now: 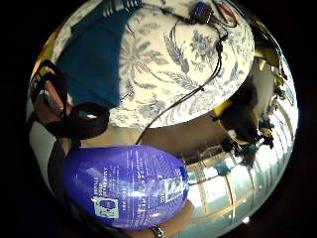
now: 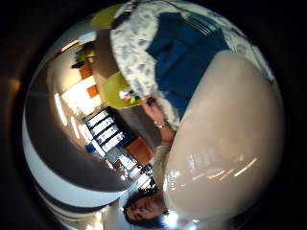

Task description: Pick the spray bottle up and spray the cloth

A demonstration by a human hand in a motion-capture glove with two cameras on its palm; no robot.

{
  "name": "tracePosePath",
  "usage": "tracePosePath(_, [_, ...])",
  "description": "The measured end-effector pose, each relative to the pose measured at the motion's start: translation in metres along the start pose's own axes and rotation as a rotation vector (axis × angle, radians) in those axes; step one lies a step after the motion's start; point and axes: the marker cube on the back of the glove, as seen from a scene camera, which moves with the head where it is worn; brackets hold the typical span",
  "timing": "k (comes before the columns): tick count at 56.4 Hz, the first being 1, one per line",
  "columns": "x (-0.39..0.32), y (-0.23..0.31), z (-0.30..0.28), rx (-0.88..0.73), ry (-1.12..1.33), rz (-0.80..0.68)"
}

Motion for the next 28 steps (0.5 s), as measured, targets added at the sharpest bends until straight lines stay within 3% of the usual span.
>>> tracePosePath(15, [0.009, -0.042, 0.062, -0.180, 0.090, 0.096])
tracePosePath(28, [-0.039, -0.020, 0.013, 0.036, -0.054, -0.115])
